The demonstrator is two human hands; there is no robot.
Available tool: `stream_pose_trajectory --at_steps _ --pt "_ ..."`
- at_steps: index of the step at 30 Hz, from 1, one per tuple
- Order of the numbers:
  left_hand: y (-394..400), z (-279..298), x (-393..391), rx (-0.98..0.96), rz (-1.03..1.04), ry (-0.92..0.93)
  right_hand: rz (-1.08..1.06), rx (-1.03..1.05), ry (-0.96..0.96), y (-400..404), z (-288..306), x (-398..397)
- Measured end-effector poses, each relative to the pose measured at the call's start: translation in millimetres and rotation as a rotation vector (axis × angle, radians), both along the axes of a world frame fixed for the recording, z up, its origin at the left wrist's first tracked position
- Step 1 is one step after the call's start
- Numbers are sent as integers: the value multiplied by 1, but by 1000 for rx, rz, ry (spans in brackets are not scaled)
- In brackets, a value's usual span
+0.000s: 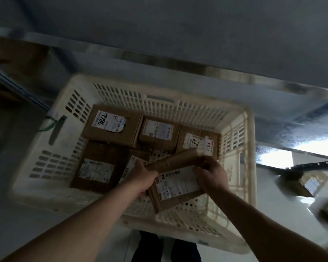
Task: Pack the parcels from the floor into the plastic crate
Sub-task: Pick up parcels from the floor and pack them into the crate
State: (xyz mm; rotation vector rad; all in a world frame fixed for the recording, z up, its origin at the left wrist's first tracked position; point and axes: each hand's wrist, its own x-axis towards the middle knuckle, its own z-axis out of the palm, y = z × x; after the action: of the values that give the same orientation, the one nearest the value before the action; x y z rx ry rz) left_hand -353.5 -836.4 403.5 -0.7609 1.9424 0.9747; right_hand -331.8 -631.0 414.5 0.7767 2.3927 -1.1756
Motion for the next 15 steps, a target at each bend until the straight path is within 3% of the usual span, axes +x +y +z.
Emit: stream_pose_trajectory --at_steps 4,15 --pt "2 -6 2 64 67 -68 71 20 53 -4 0 -20" --pt "-21 -33 9 80 -108 -368 459 135 -96 -29 -36 -55"
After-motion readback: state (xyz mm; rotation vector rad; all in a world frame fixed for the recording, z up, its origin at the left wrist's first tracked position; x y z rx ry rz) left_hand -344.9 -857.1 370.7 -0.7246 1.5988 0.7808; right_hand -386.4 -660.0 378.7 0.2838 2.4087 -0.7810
